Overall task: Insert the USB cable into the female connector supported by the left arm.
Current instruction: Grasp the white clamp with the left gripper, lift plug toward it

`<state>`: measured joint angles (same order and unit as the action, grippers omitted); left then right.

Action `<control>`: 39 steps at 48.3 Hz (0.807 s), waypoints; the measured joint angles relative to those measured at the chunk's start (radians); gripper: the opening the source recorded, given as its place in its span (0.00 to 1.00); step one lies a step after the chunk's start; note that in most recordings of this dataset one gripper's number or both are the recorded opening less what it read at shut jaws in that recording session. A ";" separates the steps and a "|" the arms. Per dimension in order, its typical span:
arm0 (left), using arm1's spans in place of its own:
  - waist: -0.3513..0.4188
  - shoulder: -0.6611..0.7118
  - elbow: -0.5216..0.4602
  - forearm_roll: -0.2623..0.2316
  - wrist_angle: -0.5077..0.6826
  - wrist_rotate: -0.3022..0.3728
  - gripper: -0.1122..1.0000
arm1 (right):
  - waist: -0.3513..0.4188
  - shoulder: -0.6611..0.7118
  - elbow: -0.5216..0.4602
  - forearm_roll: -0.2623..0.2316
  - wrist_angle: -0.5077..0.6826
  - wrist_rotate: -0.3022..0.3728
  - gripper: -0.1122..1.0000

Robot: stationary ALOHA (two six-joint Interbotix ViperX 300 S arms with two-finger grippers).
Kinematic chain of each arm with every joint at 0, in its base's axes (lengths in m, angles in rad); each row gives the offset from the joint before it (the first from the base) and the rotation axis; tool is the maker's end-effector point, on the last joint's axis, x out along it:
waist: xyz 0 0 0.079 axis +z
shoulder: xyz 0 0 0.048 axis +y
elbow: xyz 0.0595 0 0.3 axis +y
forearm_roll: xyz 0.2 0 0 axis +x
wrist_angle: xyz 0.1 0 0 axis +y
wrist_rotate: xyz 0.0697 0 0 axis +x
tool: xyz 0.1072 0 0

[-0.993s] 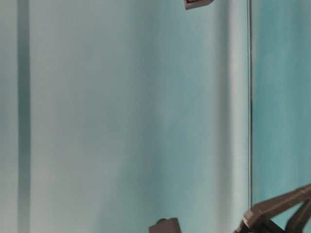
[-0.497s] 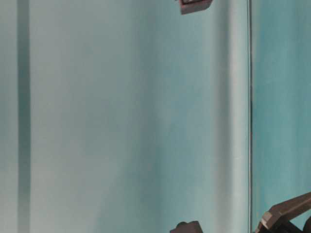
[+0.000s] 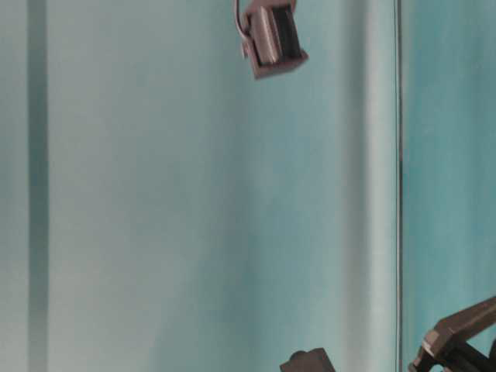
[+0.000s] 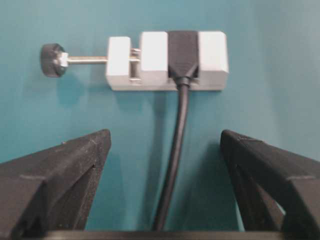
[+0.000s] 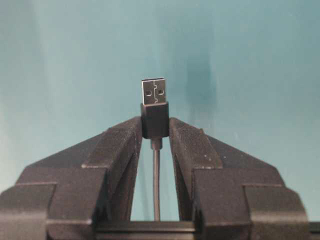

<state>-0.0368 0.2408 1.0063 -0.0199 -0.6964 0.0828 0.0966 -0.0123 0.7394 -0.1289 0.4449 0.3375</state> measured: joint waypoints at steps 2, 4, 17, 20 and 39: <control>0.003 0.003 -0.003 0.000 -0.009 -0.002 0.95 | 0.000 0.017 -0.018 -0.002 0.009 -0.003 0.33; 0.003 0.008 -0.006 0.000 -0.018 -0.002 0.95 | 0.002 0.034 -0.040 -0.002 0.020 -0.002 0.33; 0.003 0.041 -0.035 0.000 -0.044 -0.002 0.95 | 0.000 0.138 -0.179 -0.051 0.114 -0.009 0.33; 0.005 0.049 -0.041 0.000 -0.052 -0.002 0.95 | 0.000 0.153 -0.206 -0.069 0.132 -0.011 0.33; 0.003 0.066 -0.055 0.000 -0.064 -0.011 0.95 | 0.005 0.245 -0.330 -0.104 0.179 -0.015 0.33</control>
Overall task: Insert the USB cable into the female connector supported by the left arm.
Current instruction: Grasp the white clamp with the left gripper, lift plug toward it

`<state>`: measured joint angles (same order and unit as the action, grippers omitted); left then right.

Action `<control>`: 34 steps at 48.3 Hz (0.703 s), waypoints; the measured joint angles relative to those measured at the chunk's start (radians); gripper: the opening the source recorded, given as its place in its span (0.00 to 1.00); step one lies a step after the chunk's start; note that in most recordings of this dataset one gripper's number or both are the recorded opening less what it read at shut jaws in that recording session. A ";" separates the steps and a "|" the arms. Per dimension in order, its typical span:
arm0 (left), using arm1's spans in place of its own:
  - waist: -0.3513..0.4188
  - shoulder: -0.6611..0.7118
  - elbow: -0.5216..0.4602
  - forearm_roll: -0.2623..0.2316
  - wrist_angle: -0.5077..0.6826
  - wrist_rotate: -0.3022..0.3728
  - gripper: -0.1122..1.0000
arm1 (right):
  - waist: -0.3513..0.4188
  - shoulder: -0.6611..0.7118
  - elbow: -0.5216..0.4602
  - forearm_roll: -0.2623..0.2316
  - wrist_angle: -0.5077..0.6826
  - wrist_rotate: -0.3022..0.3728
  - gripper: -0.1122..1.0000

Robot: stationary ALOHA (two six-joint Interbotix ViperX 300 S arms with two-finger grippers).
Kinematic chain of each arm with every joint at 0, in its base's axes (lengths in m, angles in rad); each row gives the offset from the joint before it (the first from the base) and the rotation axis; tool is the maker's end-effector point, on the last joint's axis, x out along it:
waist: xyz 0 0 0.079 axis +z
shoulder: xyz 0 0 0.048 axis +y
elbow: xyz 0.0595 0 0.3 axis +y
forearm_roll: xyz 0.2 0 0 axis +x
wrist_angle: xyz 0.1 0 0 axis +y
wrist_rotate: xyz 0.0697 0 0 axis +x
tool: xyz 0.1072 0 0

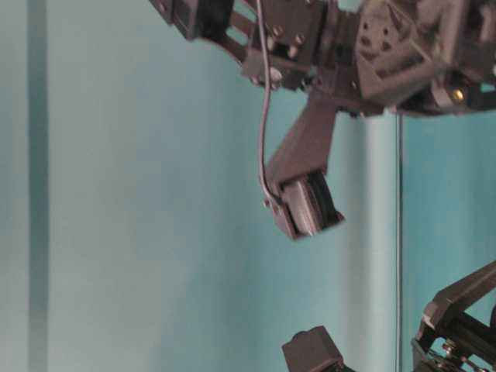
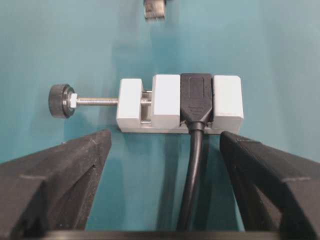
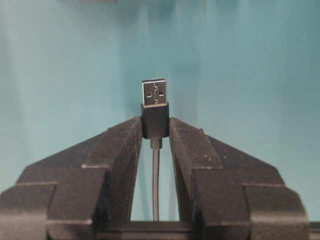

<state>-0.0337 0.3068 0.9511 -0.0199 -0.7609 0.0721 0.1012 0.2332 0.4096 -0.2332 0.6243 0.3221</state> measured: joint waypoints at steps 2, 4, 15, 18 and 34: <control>0.000 0.002 0.000 0.000 -0.002 -0.002 0.95 | 0.002 0.008 -0.009 0.000 0.002 -0.005 0.33; 0.002 0.002 0.000 0.000 -0.002 -0.003 0.95 | 0.008 0.015 -0.021 0.000 0.008 -0.011 0.33; 0.002 0.003 0.000 0.000 0.000 -0.005 0.95 | 0.028 0.043 -0.058 0.000 0.043 -0.021 0.33; 0.000 0.003 0.000 0.000 -0.002 -0.006 0.95 | 0.028 0.046 -0.063 0.000 0.044 -0.021 0.33; 0.000 0.003 -0.003 0.000 -0.002 -0.011 0.95 | 0.032 0.083 -0.115 -0.003 0.060 -0.021 0.30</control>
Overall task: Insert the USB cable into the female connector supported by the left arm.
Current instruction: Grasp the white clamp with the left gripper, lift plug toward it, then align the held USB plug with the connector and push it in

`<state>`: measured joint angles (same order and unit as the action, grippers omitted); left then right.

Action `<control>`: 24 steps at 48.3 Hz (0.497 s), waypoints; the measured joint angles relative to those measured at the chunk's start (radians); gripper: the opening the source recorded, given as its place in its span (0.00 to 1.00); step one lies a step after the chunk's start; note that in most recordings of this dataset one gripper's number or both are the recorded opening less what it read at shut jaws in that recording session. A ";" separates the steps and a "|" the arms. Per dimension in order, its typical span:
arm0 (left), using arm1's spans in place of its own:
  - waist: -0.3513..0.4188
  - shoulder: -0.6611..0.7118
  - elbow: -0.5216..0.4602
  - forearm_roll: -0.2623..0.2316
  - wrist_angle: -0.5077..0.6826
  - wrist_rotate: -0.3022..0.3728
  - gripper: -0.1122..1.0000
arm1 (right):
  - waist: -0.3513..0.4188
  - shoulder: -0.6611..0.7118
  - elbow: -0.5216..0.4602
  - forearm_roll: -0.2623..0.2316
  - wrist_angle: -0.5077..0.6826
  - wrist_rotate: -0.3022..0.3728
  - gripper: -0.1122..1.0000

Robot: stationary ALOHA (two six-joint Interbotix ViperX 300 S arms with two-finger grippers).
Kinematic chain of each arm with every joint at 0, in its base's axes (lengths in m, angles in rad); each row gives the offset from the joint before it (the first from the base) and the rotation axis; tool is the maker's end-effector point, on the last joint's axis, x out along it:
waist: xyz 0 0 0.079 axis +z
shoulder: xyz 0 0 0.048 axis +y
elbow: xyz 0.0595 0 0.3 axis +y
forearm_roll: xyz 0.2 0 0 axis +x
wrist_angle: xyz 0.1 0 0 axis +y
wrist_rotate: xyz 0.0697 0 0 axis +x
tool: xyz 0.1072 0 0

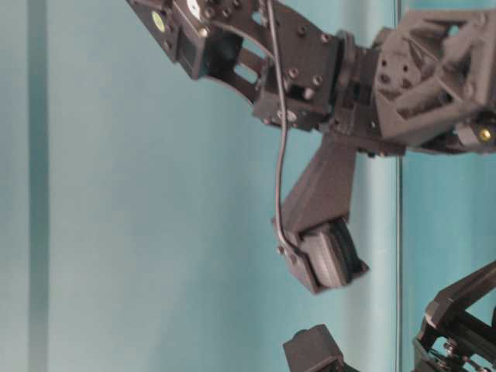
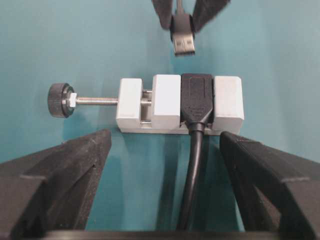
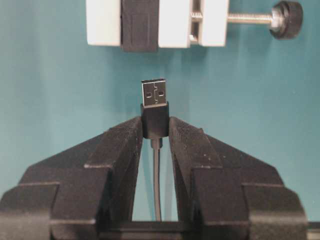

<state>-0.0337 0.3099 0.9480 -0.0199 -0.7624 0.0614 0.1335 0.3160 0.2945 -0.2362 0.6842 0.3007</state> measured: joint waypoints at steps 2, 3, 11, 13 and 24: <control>0.000 0.000 -0.002 0.000 0.000 -0.003 0.95 | 0.002 0.008 -0.006 0.000 0.006 0.000 0.30; 0.000 0.002 0.000 0.000 0.000 -0.005 0.95 | 0.003 0.009 -0.008 0.000 0.009 0.000 0.30; 0.000 0.012 -0.009 0.000 -0.002 -0.018 0.95 | 0.014 0.026 -0.026 -0.002 0.023 0.000 0.30; 0.000 0.017 -0.014 0.000 -0.005 -0.021 0.95 | 0.015 0.025 -0.029 -0.002 0.025 -0.002 0.30; -0.005 0.035 -0.032 0.000 -0.015 -0.025 0.95 | 0.015 0.026 -0.038 -0.002 0.038 0.000 0.30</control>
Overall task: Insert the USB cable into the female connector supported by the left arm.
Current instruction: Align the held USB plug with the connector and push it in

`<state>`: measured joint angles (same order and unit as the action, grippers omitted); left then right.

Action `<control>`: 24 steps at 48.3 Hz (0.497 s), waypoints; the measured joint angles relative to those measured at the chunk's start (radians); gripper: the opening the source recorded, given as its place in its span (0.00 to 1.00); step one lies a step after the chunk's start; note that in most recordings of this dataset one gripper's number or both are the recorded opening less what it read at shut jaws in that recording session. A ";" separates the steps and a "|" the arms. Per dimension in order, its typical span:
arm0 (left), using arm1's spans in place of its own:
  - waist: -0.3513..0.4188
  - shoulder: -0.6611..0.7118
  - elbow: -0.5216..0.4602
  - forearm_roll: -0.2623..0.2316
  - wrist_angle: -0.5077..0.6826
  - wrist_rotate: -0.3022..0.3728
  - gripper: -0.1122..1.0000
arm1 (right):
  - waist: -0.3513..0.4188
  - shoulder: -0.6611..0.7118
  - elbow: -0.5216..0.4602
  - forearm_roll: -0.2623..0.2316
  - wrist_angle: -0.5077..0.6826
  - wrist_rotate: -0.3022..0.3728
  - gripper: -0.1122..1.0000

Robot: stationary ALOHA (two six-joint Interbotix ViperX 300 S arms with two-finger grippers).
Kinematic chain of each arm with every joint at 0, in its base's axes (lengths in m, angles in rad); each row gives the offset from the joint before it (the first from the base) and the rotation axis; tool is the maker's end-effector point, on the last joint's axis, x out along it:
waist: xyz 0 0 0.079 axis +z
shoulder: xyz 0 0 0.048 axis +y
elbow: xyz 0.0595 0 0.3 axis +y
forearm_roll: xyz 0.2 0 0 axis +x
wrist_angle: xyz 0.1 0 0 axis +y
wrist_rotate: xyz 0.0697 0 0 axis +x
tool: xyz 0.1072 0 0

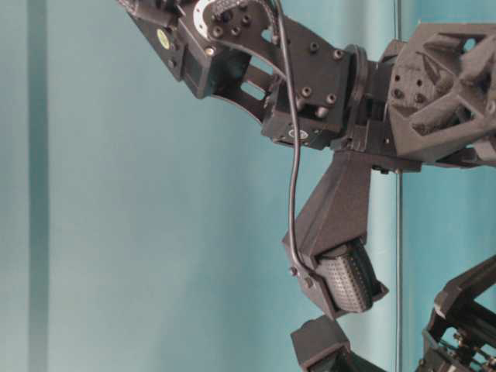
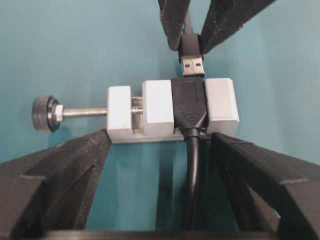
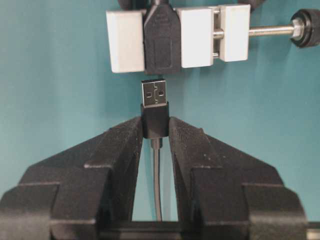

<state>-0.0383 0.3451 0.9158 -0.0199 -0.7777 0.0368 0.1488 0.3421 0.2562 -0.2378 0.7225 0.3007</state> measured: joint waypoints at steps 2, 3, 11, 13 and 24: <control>0.000 0.000 0.000 0.000 0.000 0.000 0.95 | 0.000 0.000 -0.002 0.000 0.003 0.000 0.30; 0.000 0.000 0.000 0.000 0.000 0.000 0.95 | 0.000 0.000 -0.002 0.000 0.003 0.000 0.30; 0.000 0.000 0.000 0.000 0.000 0.000 0.95 | 0.000 0.012 -0.003 -0.005 0.006 0.000 0.30; 0.000 0.000 0.000 0.000 0.000 0.002 0.95 | 0.000 0.014 -0.003 -0.017 0.008 0.000 0.30; -0.002 0.000 0.000 0.000 0.000 0.000 0.95 | -0.003 0.014 -0.011 -0.140 0.034 0.011 0.30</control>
<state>-0.0399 0.3451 0.9158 -0.0199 -0.7777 0.0368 0.1457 0.3559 0.2454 -0.3774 0.7563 0.3114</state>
